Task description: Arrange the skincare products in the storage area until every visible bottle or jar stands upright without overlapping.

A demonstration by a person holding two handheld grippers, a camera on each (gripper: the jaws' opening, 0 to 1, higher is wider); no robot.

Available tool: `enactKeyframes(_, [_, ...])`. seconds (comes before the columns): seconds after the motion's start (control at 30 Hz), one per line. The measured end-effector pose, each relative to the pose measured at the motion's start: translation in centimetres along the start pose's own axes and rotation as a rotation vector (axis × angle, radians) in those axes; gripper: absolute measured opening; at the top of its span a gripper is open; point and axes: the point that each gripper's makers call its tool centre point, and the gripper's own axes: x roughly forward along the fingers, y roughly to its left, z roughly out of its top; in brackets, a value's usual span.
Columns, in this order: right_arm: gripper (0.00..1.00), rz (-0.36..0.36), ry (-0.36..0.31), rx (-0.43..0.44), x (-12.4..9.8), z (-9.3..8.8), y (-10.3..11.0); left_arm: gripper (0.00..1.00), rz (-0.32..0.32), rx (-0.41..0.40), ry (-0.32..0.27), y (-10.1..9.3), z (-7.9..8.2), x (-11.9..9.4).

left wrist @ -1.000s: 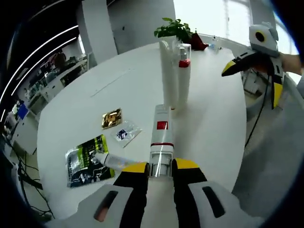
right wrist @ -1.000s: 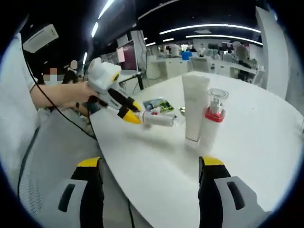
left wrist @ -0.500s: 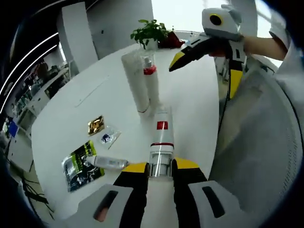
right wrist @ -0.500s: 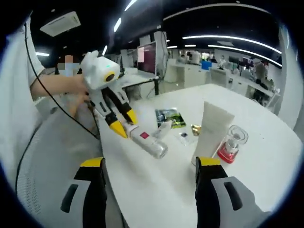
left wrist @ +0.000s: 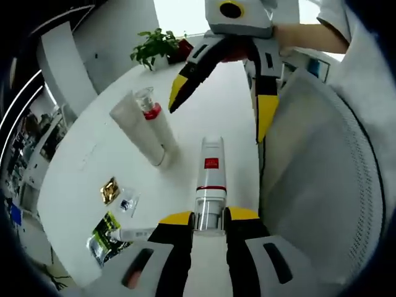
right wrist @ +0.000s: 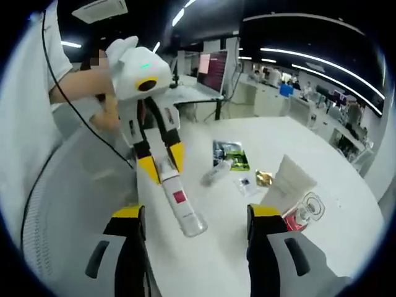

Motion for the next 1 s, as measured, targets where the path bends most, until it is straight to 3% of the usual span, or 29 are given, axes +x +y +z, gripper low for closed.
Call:
enactKeyframes(0.1, [0.61,-0.012,0.028,-0.024,0.3,-0.3,0.0,0.24,-0.008,0.033,0.018,-0.3,0.4,-0.2])
enactKeyframes(0.27, [0.44,0.039,0.056,-0.056,0.9,-0.8,1.2,0.24,-0.028,0.089,0.053,-0.4,0.8,-0.7])
enactKeyframes(0.43, [0.37,0.082,0.065,-0.071,1.7,-0.7,1.9,0.24,-0.044,0.151,0.076,-0.1,1.2,-0.8])
enactKeyframes(0.67, [0.3,0.127,0.125,-0.096,2.8,-1.4,2.4,0.24,-0.077,0.184,0.068,0.0,2.1,-0.8])
enactKeyframes(0.77, [0.21,0.124,0.118,-0.112,3.1,-1.3,2.6,0.24,-0.087,0.188,0.06,0.0,2.4,-1.0])
enactKeyframes(0.9, [0.2,0.117,0.099,-0.127,3.5,-1.3,2.7,0.24,-0.089,0.185,0.062,0.5,1.8,-1.2])
enactKeyframes(1.0, [0.19,0.097,0.087,-0.159,3.3,-1.4,2.5,0.25,-0.092,0.157,0.018,0.5,2.1,-1.3])
